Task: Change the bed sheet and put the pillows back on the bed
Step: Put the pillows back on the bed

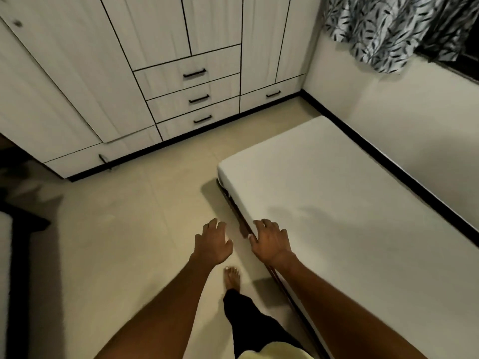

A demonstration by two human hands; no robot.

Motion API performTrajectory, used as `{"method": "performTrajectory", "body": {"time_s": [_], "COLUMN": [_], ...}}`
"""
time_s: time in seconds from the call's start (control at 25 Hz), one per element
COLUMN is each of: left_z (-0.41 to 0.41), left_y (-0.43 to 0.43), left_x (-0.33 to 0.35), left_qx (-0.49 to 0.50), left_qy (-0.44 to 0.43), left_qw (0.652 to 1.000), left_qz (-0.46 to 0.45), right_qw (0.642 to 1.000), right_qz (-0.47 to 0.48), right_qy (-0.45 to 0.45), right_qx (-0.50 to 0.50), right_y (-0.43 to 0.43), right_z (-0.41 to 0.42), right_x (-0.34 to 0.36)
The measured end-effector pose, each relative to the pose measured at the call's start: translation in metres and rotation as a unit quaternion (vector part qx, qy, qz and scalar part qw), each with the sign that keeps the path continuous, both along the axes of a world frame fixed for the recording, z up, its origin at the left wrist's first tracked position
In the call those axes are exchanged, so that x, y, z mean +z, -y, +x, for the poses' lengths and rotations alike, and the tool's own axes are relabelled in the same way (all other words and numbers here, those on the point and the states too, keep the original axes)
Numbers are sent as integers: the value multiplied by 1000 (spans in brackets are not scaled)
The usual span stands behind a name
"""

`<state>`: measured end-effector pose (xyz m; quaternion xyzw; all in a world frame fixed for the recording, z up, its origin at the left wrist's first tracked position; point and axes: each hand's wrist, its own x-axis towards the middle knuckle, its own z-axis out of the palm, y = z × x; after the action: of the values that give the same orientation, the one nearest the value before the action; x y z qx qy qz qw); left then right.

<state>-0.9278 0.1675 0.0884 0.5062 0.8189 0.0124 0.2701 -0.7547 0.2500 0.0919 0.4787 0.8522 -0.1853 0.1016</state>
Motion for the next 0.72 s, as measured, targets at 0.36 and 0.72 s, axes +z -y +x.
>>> {"method": "performTrajectory", "body": {"time_s": [0.36, 0.72], "left_z": [-194, -390], "left_y": [-177, -391], "left_x": [9, -10], "left_qx": [16, -87], "left_qy": [-2, -18], "left_qw": [1000, 996], "left_qz": [-20, -20], "right_qw": [999, 994], "right_qz": [-36, -36], "right_qy": [16, 15], "right_qx": [-21, -104], "right_y": [-190, -373], "right_z": [-176, -364], "right_x": [4, -21]}}
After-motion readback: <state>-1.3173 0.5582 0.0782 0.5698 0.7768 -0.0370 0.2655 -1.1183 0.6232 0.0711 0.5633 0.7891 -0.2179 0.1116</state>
